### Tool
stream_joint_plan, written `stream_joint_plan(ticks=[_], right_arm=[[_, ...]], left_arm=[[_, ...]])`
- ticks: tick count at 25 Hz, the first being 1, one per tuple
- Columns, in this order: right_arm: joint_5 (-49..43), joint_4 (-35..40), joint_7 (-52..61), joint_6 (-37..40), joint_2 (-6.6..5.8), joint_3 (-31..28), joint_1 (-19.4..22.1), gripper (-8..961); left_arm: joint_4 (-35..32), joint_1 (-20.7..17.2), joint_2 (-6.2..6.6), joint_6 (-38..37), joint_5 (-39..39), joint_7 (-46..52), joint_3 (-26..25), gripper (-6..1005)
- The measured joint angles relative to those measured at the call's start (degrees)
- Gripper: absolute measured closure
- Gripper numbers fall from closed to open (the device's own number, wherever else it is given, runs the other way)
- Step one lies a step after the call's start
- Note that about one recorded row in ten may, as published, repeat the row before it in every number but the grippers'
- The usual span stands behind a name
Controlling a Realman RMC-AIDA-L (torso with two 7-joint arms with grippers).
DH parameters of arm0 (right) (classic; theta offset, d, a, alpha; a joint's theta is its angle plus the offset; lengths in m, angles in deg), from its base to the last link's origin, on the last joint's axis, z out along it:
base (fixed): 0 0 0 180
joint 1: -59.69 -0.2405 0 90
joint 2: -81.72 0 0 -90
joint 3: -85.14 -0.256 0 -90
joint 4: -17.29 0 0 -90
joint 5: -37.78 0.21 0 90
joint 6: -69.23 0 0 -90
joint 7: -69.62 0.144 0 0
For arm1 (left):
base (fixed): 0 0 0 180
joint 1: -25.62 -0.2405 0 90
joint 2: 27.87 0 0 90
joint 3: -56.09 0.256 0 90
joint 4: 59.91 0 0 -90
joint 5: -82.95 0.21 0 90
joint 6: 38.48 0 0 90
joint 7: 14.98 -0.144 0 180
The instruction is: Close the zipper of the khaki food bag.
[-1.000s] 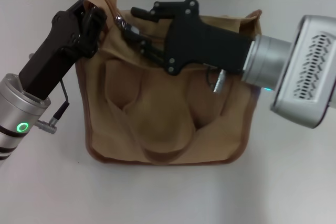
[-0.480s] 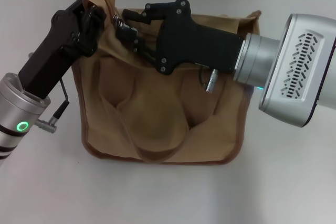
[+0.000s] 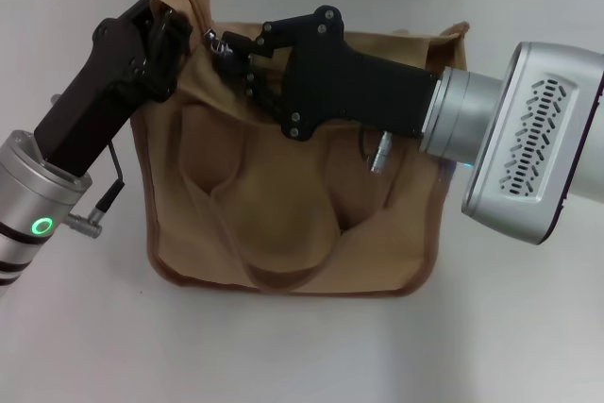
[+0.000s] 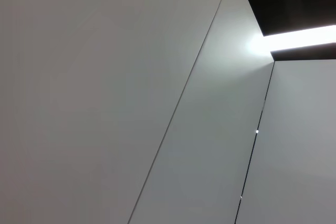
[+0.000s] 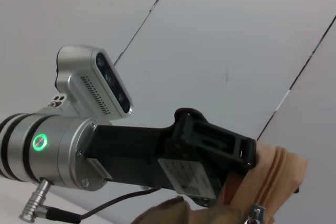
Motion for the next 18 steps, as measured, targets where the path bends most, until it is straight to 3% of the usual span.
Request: stream_joint_plan(ticks=[18], right_arm=[[1.41,0.32,-0.15,0.26,0.01,-0.95,1.49,843]], left_arm=[[-0.3,-1.12,0.22,0.66,-0.03,-0.64,-3.74,976]])
